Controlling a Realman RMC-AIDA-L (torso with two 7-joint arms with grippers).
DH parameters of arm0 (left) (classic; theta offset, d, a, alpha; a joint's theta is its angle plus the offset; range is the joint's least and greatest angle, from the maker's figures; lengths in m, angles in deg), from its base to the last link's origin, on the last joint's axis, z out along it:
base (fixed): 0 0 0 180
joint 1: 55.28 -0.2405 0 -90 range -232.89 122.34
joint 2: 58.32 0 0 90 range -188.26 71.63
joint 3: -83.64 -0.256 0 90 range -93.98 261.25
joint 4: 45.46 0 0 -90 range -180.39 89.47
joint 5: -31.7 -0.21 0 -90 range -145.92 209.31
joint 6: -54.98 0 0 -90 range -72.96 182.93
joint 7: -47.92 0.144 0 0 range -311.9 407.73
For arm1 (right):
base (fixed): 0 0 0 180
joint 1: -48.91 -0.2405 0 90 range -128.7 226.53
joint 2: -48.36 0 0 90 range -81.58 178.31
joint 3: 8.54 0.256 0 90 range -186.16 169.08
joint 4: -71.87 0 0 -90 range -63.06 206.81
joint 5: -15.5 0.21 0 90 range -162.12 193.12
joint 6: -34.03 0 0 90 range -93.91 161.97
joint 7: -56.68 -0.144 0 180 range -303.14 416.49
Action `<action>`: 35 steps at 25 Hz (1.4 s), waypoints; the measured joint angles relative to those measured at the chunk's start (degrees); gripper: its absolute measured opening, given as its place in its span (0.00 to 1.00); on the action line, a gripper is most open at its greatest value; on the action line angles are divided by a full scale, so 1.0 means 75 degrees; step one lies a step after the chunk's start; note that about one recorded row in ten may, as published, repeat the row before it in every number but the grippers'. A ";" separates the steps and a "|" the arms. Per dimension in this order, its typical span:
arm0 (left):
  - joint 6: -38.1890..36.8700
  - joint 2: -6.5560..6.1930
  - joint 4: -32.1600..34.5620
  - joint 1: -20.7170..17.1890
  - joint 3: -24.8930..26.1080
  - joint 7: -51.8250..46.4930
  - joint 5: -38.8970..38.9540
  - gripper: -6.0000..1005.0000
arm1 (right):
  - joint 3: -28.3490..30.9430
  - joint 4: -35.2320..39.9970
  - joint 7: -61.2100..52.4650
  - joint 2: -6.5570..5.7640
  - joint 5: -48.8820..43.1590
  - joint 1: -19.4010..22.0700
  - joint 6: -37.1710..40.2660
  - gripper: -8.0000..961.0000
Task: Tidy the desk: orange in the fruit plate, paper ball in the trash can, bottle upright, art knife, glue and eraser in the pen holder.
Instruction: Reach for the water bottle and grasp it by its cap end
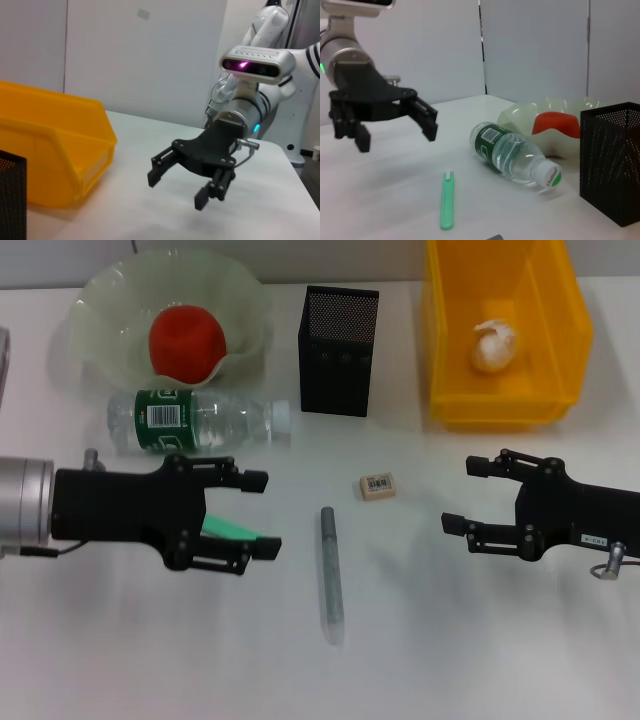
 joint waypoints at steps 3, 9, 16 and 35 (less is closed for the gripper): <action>0.0124 0.0028 0.0181 0.0199 0.0000 -0.0347 -0.0021 0.81 | -0.0018 -0.0023 0.0073 0.0002 0.0000 0.0003 -0.0007 0.86; 0.0576 0.0177 0.0537 0.0484 -0.0002 -0.0800 -0.0247 0.81 | 0.0006 -0.0108 0.0201 -0.0003 0.0000 0.0007 -0.0039 0.86; 0.1602 0.0316 0.0822 0.1249 -0.0356 -0.1650 -0.0858 0.81 | 0.0023 -0.0102 0.0220 -0.0016 0.0000 -0.0011 -0.0310 0.86; 0.4039 0.0360 0.1559 0.2152 -0.2964 -0.2910 -0.2123 0.81 | 0.0048 -0.0098 0.0229 -0.0023 0.0063 -0.0019 -0.0434 0.86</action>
